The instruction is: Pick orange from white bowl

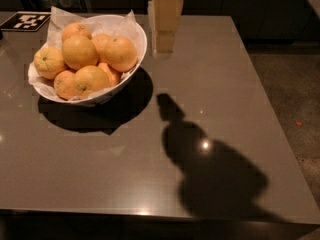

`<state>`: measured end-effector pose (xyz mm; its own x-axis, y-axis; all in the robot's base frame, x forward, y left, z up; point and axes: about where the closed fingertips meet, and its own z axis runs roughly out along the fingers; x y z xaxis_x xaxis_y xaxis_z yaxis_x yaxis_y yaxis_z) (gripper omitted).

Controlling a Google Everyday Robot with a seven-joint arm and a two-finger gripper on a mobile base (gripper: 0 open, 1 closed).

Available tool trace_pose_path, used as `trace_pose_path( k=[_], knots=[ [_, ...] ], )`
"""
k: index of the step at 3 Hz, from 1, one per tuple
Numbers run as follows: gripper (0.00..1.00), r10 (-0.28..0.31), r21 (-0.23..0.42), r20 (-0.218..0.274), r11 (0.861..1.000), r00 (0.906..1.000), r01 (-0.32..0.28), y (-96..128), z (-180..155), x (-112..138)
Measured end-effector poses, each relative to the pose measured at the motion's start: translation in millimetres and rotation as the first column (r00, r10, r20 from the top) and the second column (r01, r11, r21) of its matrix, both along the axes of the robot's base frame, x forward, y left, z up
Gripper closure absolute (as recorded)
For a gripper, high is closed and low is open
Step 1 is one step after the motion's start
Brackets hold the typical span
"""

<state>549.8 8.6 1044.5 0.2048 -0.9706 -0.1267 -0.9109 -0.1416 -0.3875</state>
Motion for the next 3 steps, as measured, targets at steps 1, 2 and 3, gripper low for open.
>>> trace_pose_path(
  k=[1,2,3],
  knots=[
    [0.00,0.008,0.016,0.020,1.000,0.9998,-0.008,6.8,2.4,3.8],
    [0.00,-0.083,0.006,-0.013,0.996,0.9964,0.083,11.8,-7.4,28.3],
    [0.00,-0.203,0.038,-0.078,0.978,0.9761,0.206,27.1,-22.1,56.4]
  ],
)
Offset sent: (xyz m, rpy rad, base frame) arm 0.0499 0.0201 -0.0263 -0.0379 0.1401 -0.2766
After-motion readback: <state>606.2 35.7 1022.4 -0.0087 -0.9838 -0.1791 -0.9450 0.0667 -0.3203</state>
